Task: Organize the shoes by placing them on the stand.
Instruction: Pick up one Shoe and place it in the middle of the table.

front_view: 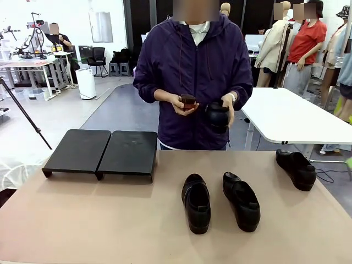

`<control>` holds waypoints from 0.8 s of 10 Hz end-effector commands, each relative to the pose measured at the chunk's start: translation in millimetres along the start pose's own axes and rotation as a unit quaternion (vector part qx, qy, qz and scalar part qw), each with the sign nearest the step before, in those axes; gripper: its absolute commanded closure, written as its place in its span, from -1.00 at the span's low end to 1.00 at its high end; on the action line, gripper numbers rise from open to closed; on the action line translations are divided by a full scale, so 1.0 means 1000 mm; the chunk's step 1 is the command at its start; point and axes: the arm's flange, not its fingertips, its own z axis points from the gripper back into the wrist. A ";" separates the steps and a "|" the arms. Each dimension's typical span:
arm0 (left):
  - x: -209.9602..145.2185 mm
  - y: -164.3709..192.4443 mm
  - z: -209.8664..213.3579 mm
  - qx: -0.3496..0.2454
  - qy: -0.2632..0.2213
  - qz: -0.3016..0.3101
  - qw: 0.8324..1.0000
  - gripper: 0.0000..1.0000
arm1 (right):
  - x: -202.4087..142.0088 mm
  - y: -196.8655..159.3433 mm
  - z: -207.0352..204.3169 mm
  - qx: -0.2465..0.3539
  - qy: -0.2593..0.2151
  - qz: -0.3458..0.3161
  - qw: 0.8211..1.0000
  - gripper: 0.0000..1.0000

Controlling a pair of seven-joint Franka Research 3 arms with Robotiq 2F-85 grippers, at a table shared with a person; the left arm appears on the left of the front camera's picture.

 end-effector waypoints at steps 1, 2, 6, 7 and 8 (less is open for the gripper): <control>0.001 0.000 -0.001 -0.007 -0.005 -0.008 1.000 -1.00 | 0.021 0.036 -0.030 0.000 0.012 -0.029 1.000 -1.00; 0.001 0.000 -0.001 -0.007 -0.005 -0.008 1.000 -1.00 | 0.027 0.059 -0.044 0.001 0.016 -0.021 1.000 -1.00; 0.001 0.000 -0.001 -0.007 -0.005 -0.008 1.000 -1.00 | 0.014 0.131 -0.085 -0.008 0.051 0.034 0.998 -1.00; 0.001 0.000 -0.001 -0.007 -0.005 -0.008 1.000 -1.00 | 0.010 0.126 -0.076 -0.011 0.036 0.026 0.999 -1.00; 0.001 0.000 -0.001 -0.007 -0.005 -0.008 1.000 -1.00 | 0.012 0.110 -0.064 -0.017 0.013 -0.007 1.000 -1.00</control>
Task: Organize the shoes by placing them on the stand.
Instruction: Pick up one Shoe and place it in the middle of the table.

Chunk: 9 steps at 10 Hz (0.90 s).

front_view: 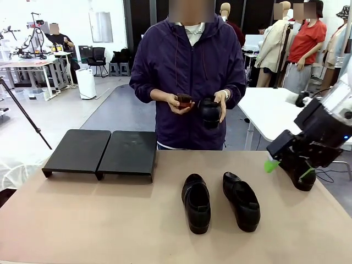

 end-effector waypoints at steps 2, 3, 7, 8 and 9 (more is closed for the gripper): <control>0.001 0.000 -0.001 -0.007 -0.005 -0.007 1.000 -1.00 | -0.021 -0.045 0.028 -0.005 -0.045 -0.070 0.996 -1.00; 0.001 0.000 -0.001 -0.007 -0.005 -0.007 1.000 -1.00 | -0.027 -0.057 0.038 -0.007 -0.054 -0.083 0.995 -1.00; 0.001 0.000 -0.001 -0.007 -0.005 -0.007 1.000 -1.00 | -0.026 -0.093 0.055 -0.005 -0.089 -0.126 0.988 -1.00; 0.001 0.000 -0.001 -0.007 -0.005 -0.007 1.000 -1.00 | -0.019 -0.092 0.052 0.000 -0.097 -0.128 0.987 -1.00; 0.001 0.000 -0.001 -0.007 -0.005 -0.007 1.000 -1.00 | -0.011 -0.086 0.045 0.009 -0.103 -0.117 0.988 -1.00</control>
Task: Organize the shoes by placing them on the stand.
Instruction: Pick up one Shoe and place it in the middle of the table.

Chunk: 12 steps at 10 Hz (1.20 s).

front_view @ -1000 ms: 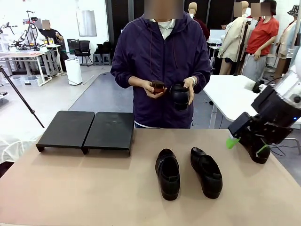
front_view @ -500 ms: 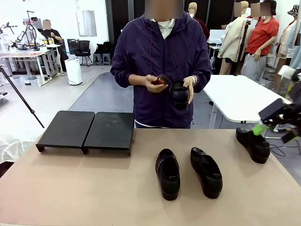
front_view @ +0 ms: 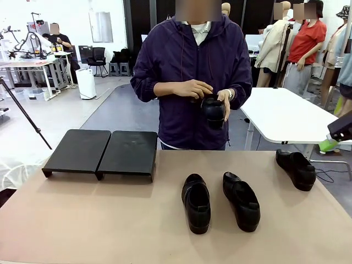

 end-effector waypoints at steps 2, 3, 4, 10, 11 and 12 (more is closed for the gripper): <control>0.001 0.000 -0.001 -0.007 -0.005 -0.007 1.000 -1.00 | 0.006 0.034 -0.050 0.003 -0.006 0.022 1.000 -1.00; 0.001 0.000 -0.001 -0.007 -0.005 -0.007 1.000 -1.00 | 0.009 0.049 -0.061 0.005 0.006 0.039 0.999 -1.00; 0.001 0.000 -0.001 -0.007 -0.005 -0.007 1.000 -1.00 | 0.011 0.062 -0.073 0.006 0.018 0.058 0.998 -1.00; 0.001 0.000 -0.001 -0.007 -0.005 -0.007 1.000 -1.00 | 0.006 0.011 -0.027 0.002 -0.012 0.009 1.000 -1.00; 0.001 0.000 -0.001 -0.007 -0.005 -0.007 1.000 -1.00 | 0.002 -0.004 -0.013 0.011 -0.011 0.000 1.000 -1.00; 0.001 0.000 -0.001 -0.007 -0.005 -0.007 1.000 -1.00 | 0.000 -0.019 -0.001 0.015 -0.023 -0.020 0.999 -1.00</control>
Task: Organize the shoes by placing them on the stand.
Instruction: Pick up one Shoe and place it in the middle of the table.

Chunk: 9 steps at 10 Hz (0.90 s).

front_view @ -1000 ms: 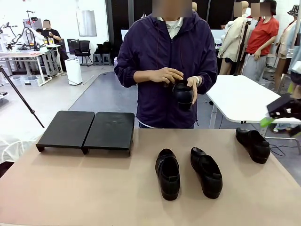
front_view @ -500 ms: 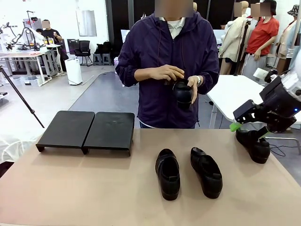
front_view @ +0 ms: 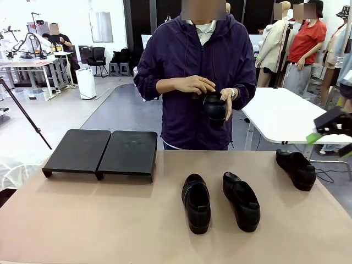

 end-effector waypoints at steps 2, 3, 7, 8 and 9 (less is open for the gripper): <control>0.000 -0.001 0.000 -0.007 -0.006 -0.006 1.000 -1.00 | -0.016 -0.029 0.013 0.003 -0.018 -0.035 0.999 -1.00; 0.000 -0.001 0.000 -0.007 -0.006 -0.006 1.000 -1.00 | -0.015 -0.031 0.012 0.011 -0.014 -0.036 0.999 -1.00; 0.000 -0.001 0.000 -0.007 -0.006 -0.006 1.000 -1.00 | 0.008 -0.005 -0.011 0.008 -0.014 -0.005 1.000 -1.00; 0.000 -0.001 0.000 -0.007 -0.006 -0.006 1.000 -1.00 | 0.017 0.005 -0.025 0.006 -0.003 0.012 1.000 -1.00; 0.000 -0.001 0.000 -0.007 -0.006 -0.006 1.000 -1.00 | 0.029 0.016 -0.045 0.004 0.016 0.033 0.999 -1.00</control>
